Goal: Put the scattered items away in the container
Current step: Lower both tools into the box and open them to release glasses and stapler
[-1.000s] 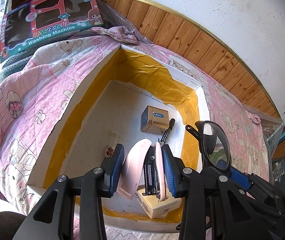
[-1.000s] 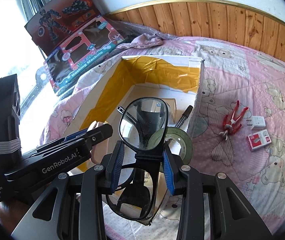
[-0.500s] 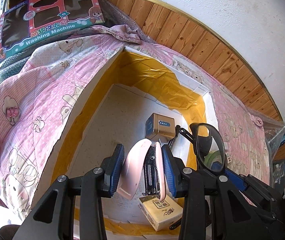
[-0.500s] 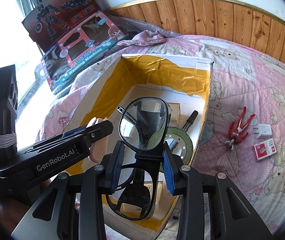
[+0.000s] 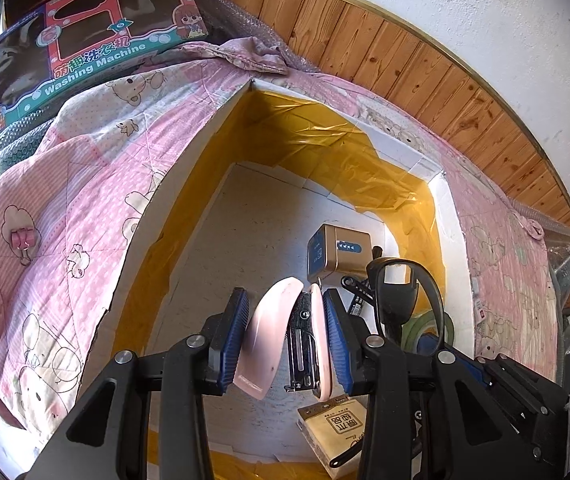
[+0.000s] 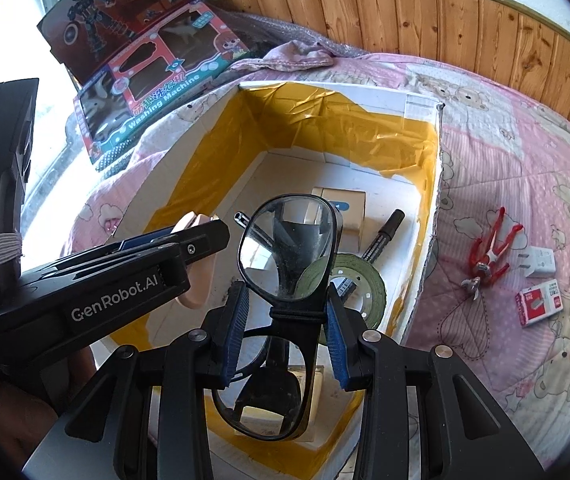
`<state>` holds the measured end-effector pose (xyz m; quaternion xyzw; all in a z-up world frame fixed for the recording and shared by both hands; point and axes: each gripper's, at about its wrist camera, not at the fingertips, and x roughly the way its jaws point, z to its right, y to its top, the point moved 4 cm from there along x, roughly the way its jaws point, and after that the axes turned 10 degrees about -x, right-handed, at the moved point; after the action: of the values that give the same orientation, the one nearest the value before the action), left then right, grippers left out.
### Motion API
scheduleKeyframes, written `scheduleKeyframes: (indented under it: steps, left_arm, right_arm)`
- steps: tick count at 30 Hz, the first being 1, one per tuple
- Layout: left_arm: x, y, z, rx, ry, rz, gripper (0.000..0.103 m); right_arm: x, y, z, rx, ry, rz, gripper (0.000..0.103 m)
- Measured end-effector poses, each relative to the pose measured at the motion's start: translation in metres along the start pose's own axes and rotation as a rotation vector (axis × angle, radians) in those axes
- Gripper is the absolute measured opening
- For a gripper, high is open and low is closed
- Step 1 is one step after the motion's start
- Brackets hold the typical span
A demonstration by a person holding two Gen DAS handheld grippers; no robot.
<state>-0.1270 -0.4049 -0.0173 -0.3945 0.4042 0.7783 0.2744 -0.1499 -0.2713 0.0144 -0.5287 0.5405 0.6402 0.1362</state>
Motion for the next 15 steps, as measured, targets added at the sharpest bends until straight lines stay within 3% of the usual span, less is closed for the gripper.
scheduleKeyframes:
  steps: [15]
  left_arm:
    - [0.018, 0.007, -0.009, -0.004, 0.036, -0.039, 0.040]
  right_arm:
    - [0.011, 0.012, -0.007, -0.068, -0.039, -0.002, 0.038]
